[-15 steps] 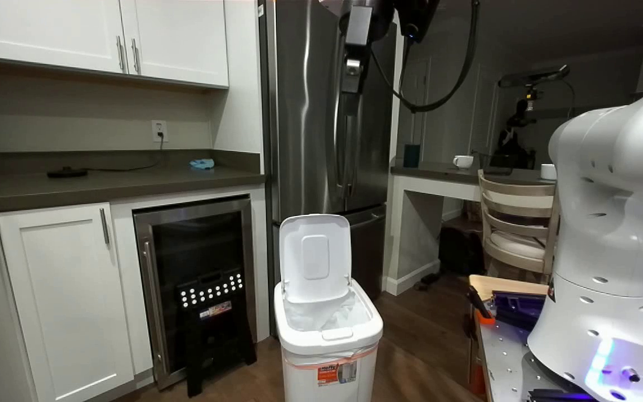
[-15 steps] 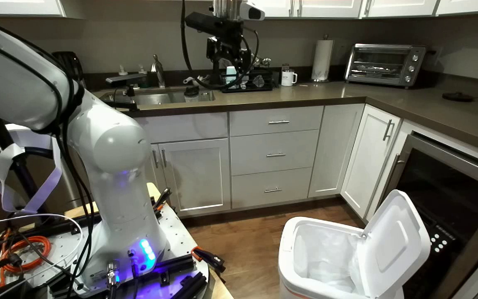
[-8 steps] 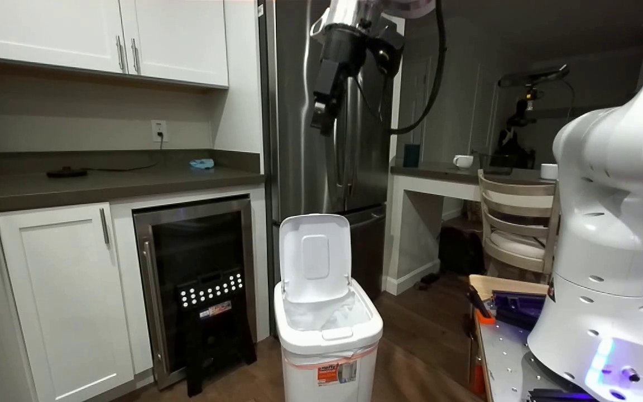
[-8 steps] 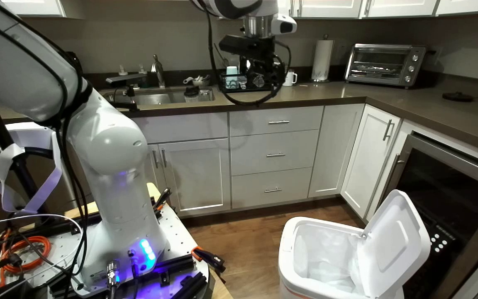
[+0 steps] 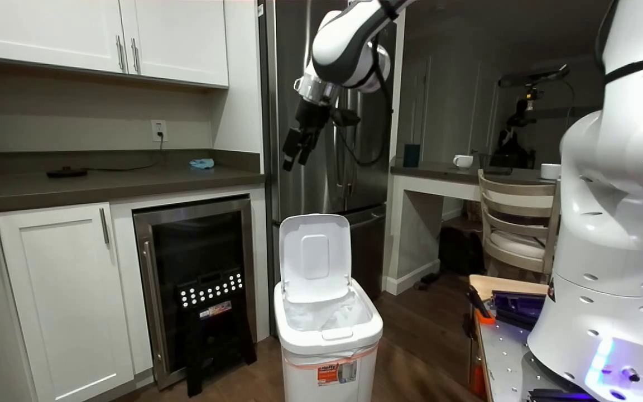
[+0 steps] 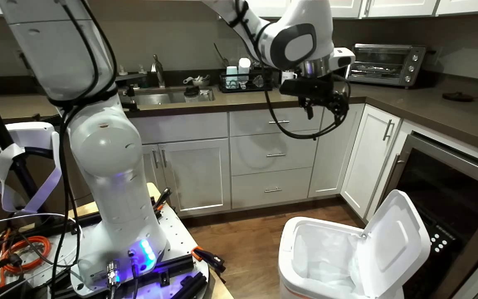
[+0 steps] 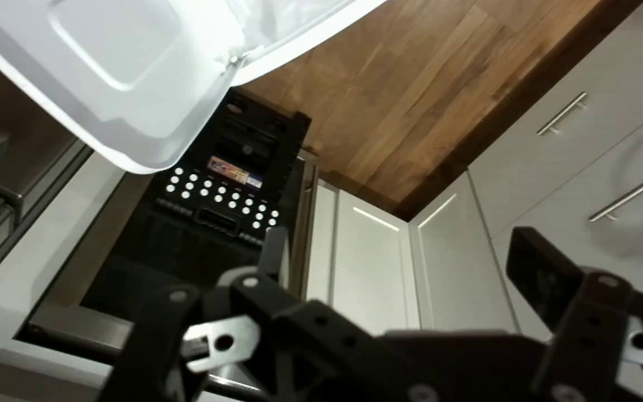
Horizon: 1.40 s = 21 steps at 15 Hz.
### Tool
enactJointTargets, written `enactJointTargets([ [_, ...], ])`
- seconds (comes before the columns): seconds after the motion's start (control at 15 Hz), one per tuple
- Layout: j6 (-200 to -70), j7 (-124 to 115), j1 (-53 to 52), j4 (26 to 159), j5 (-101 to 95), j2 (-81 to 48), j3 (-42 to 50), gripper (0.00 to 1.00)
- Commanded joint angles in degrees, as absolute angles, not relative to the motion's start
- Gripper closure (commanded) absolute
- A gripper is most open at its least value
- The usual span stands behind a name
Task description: Close the bin
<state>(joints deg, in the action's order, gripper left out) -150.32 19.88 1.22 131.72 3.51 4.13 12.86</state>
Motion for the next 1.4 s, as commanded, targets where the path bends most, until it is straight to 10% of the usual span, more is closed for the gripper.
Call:
enactJointTargets([
  [0.0, -156.36, 16.78, 5.61, 119.83, -0.32, -10.65, 12.32, 0.0],
  [0.47, -155.23, -3.05, 6.92, 94.04, -11.61, -33.93, 20.35, 0.04],
  [0.53, -154.07, -5.05, 7.17, 90.51, -11.53, -36.66, 21.3, 0.26],
  [1.33, -135.3, -17.66, 12.6, 58.17, -11.97, -57.68, 27.54, 0.97],
])
